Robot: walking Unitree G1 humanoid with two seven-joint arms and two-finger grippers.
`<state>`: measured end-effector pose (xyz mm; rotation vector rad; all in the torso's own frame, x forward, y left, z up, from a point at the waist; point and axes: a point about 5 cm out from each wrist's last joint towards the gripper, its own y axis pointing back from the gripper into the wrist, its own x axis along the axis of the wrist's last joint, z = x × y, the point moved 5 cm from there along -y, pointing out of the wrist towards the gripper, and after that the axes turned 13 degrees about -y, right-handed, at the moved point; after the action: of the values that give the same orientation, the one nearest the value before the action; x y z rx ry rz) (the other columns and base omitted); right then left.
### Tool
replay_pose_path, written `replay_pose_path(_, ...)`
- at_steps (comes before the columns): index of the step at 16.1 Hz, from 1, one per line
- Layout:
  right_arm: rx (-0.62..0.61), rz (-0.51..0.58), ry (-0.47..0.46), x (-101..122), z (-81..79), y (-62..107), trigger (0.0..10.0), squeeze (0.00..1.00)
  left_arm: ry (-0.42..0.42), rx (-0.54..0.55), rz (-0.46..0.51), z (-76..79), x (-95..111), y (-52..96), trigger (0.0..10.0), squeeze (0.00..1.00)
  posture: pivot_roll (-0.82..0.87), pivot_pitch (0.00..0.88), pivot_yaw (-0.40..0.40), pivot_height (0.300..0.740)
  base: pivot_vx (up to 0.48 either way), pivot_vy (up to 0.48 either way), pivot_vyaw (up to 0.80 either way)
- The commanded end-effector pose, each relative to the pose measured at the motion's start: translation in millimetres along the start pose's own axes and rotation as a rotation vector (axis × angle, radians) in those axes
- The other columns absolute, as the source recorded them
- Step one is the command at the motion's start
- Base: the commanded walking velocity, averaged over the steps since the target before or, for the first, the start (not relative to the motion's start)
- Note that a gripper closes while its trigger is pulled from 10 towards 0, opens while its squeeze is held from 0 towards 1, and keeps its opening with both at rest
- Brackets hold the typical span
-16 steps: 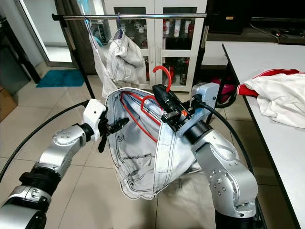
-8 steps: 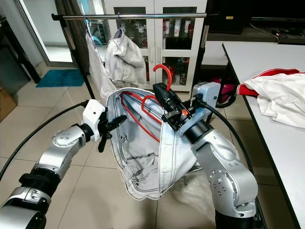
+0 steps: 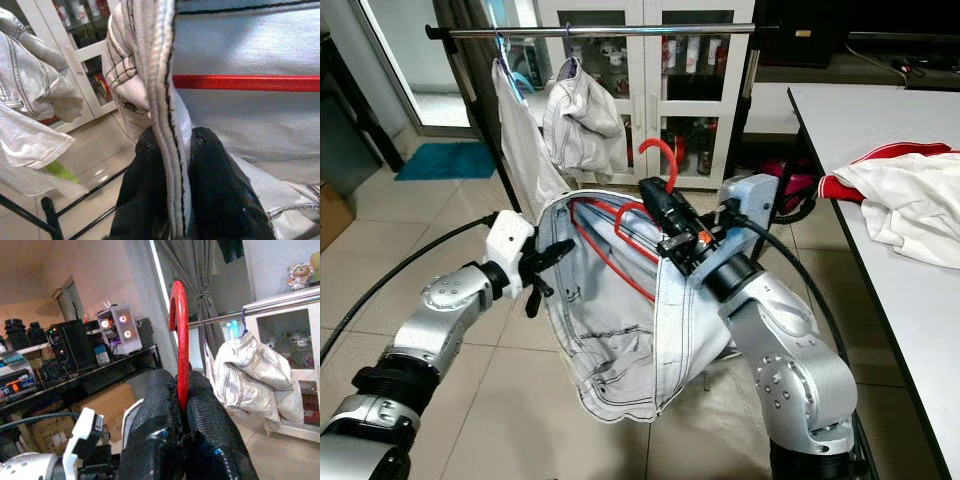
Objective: Hang hanger
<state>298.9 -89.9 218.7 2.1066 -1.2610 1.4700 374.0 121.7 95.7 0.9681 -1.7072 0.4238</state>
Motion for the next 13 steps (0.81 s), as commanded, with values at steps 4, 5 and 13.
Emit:
replay_pose_path(4, 0.005, 0.003, 0.07, 4, -4.1, 0.5, 0.0, 0.0, -0.013, -0.017, 0.012, -26.1, 5, 18.0, 0.0, 0.0, -0.19, 0.0, 0.102, 0.74, 0.0, 0.0, 0.0)
replay_pose_path(5, 0.003, -0.038, 0.099, -1, -1.8, 3.7, 0.0, 0.0, -0.029, -0.057, 0.019, -32.9, 12, 25.3, 0.0, 0.0, -0.18, 0.0, 0.096, 0.74, 0.0, 0.0, 0.0)
replay_pose_path(13, 0.099, -0.336, 0.257, -51, -5.7, 13.0, 0.0, 0.0, -0.046, -0.201, 0.199, -66.1, 88, 50.7, 0.0, 0.0, -0.17, 0.0, 0.082, 0.74, 0.0, 0.0, 0.0)
